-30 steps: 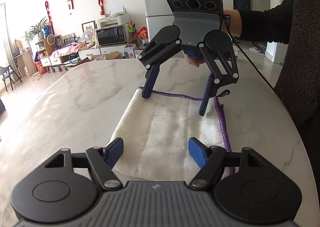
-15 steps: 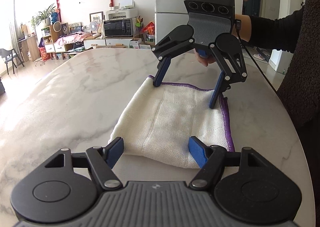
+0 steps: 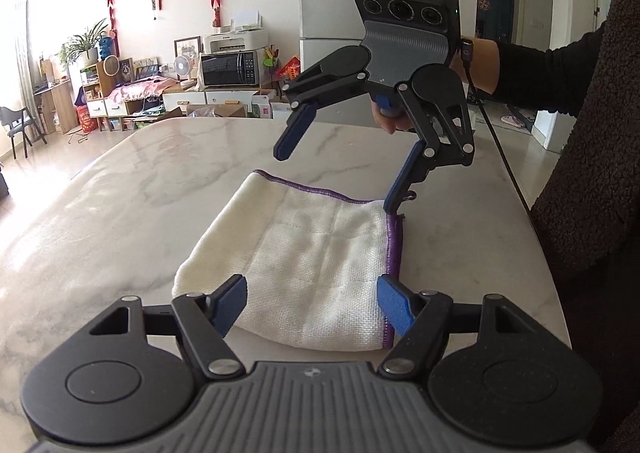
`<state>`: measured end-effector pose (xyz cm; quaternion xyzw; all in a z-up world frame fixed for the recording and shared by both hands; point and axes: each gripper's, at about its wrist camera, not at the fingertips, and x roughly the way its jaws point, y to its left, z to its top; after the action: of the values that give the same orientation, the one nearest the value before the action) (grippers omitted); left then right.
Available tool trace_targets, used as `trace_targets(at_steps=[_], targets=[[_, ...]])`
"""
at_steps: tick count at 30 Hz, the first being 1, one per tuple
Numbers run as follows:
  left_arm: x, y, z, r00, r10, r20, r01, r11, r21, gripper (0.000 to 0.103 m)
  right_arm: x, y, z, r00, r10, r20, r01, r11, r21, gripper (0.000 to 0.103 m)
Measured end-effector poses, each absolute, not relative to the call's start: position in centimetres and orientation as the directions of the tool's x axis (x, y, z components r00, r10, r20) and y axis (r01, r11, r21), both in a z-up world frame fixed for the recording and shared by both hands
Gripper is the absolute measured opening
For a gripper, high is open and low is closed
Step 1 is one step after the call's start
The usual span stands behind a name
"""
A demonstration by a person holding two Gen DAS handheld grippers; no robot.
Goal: Fold towel
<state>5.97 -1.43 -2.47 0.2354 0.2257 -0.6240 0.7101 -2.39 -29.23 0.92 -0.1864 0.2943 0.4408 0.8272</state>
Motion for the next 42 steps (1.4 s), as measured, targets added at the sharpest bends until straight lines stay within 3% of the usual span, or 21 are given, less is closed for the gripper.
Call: trace_targets(at_steps=[3, 14, 17, 25, 31, 42], targets=[[5.5, -1.5, -3.4, 0.127, -0.759, -0.638, 0.991, 0.115, 0.061, 0.072, -2.9, -28.9, 0.4, 0.442, 0.596, -0.671, -0.833, 0.55, -0.06, 0.098], [4.6, -0.7, -2.2, 0.213, -0.784, -0.584, 0.974, 0.216, 0.065, 0.073, -4.6, -28.8, 1.0, 0.494, 0.532, -0.688, -0.762, 0.645, -0.048, 0.1], [4.1, -0.7, -1.4, 0.277, -0.769, -0.576, 0.956, 0.284, 0.08, 0.081, -4.9, -28.4, 1.7, 0.508, 0.504, -0.698, -0.738, 0.672, -0.052, 0.102], [3.7, -2.4, 0.0, 0.472, -0.553, -0.686, 0.804, 0.589, 0.078, 0.084, -5.3, -27.3, 3.7, 0.571, 0.398, -0.718, -0.602, 0.797, -0.037, 0.103], [4.1, -2.7, 1.3, 0.497, -0.385, -0.778, 0.603, 0.798, -0.009, 0.099, -5.3, -26.6, 3.8, 0.553, 0.265, -0.79, -0.437, 0.899, -0.004, 0.103], [0.1, -3.7, 1.2, 0.561, -0.206, -0.802, 0.452, 0.888, 0.088, 0.102, -6.5, -25.9, 3.8, 0.52, 0.067, -0.851, -0.201, 0.978, -0.046, 0.103]])
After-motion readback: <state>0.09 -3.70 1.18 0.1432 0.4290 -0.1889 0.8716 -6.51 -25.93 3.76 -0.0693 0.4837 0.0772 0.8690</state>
